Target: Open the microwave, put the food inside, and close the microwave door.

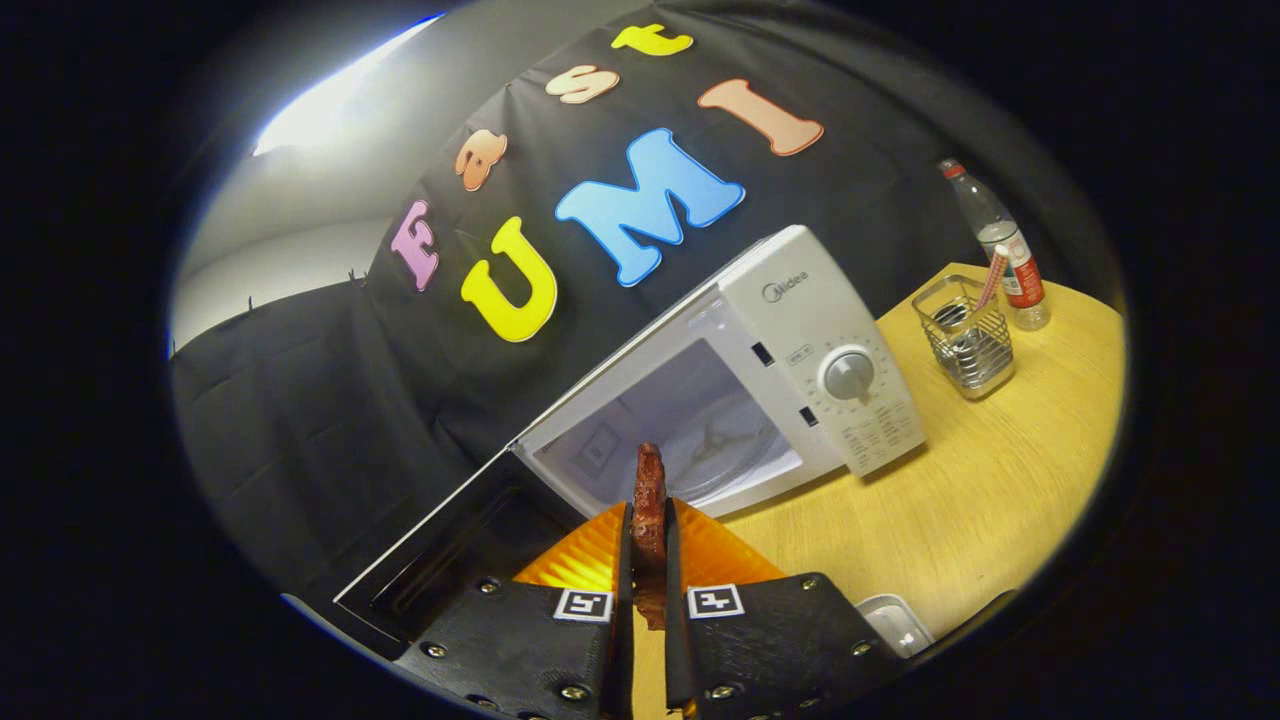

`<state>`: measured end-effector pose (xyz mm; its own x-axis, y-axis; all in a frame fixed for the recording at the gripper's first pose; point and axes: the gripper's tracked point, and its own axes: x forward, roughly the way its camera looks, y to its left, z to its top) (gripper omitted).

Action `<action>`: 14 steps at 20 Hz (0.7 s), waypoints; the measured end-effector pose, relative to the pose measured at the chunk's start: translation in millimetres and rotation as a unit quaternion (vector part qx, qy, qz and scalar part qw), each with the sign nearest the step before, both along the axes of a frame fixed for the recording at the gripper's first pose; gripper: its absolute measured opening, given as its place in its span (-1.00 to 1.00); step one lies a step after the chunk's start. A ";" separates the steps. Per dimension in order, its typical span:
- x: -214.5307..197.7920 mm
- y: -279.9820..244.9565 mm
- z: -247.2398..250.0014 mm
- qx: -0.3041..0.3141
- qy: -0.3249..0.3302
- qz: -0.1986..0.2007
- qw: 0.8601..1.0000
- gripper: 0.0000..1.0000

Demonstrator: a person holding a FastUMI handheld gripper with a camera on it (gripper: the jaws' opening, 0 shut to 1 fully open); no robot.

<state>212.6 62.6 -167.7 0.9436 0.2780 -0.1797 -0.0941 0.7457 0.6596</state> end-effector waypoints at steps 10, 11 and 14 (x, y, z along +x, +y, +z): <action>120.2 38.8 -23.3 -0.072 -0.019 -0.076 0.994 -0.74; 130.0 41.3 -26.6 -0.075 -0.020 -0.080 0.994 -0.75; 156.2 49.0 -39.3 -0.090 -0.017 -0.087 0.992 -0.75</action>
<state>368.8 111.7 -207.0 0.9809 0.0773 -0.1785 0.0258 0.8578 0.5134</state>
